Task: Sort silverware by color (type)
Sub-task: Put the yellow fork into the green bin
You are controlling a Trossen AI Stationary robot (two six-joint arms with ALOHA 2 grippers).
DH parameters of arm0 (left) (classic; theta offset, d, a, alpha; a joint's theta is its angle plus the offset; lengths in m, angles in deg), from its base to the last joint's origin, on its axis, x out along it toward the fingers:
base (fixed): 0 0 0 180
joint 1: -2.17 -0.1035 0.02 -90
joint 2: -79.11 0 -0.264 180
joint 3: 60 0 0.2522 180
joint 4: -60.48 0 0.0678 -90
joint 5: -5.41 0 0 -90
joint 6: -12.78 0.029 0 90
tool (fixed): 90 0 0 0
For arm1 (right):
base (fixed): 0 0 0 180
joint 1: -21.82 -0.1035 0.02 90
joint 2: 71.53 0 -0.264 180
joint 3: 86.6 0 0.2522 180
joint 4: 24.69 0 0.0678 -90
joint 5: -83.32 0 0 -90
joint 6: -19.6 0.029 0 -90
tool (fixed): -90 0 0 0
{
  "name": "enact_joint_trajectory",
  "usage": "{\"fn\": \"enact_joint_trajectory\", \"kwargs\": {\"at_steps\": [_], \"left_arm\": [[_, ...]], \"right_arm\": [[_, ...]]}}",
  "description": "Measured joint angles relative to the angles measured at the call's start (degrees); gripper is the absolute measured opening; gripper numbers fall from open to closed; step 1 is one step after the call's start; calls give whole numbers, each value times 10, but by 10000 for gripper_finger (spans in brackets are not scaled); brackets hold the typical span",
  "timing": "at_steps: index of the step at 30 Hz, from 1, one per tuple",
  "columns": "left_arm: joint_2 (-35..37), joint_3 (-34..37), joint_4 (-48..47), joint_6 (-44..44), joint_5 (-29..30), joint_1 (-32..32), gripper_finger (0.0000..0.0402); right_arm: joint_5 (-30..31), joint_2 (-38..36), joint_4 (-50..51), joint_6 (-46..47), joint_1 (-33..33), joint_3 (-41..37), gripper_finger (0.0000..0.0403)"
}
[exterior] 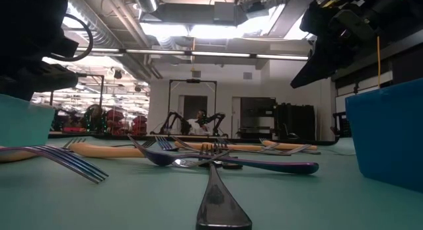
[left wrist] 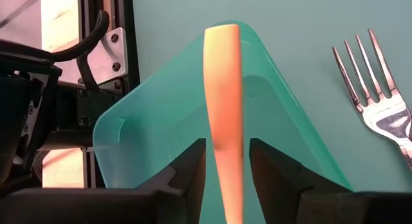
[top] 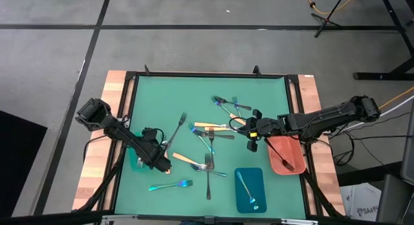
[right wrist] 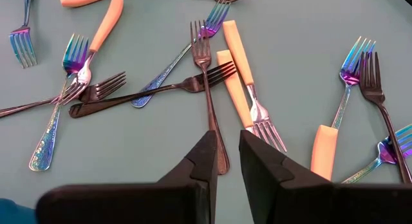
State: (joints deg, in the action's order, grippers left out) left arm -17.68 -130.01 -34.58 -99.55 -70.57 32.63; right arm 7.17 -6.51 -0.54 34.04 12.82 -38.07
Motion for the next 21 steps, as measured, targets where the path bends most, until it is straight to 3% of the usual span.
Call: {"fn": "enact_joint_trajectory", "kwargs": {"at_steps": [13, 21], "left_arm": [[0, -3, -6, 0, -5, 0, 114], [1, -59, -46, 41, 12, 0, 114]], "right_arm": [[0, 0, 0, 0, 0, 0, 56], [0, 0, 0, 0, 0, 0, 56]]}}
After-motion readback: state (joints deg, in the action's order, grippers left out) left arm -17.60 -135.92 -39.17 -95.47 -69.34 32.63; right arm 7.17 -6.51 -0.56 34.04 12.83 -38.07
